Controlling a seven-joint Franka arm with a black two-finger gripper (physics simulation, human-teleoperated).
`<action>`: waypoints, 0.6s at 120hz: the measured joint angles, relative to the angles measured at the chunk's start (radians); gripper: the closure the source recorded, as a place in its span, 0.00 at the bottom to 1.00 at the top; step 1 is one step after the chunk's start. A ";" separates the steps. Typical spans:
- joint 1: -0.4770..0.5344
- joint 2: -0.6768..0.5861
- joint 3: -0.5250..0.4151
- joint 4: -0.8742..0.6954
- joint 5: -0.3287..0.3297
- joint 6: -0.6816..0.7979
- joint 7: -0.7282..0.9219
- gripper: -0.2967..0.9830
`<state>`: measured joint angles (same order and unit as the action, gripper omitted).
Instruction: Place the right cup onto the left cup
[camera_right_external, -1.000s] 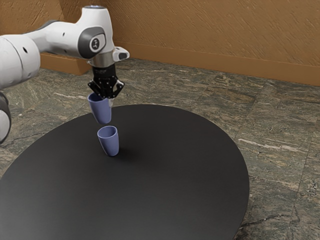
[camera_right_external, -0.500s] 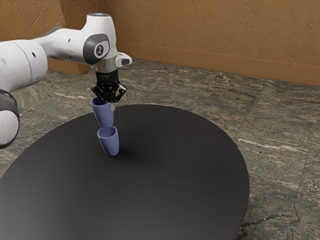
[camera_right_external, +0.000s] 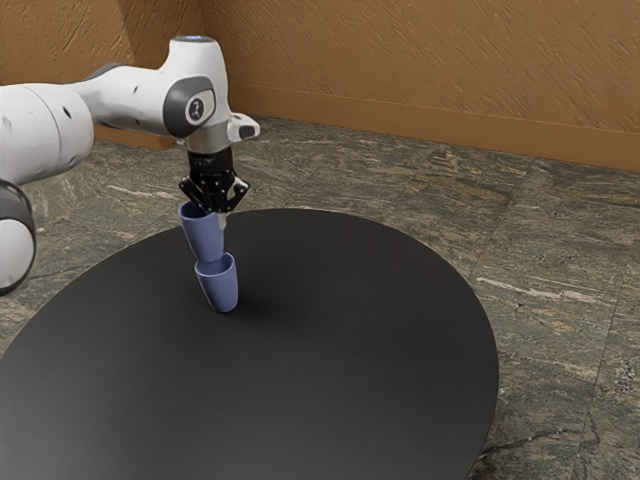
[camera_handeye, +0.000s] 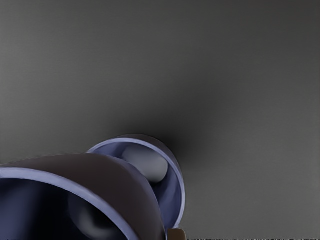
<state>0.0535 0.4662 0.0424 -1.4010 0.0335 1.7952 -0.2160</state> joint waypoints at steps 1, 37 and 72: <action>0.000 -0.001 0.000 -0.003 0.000 0.001 0.000 0.83; -0.005 -0.017 0.002 -0.040 -0.010 0.033 0.002 0.84; -0.013 -0.007 0.002 -0.040 -0.010 0.044 0.003 0.84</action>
<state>0.0401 0.4596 0.0444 -1.4405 0.0232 1.8388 -0.2134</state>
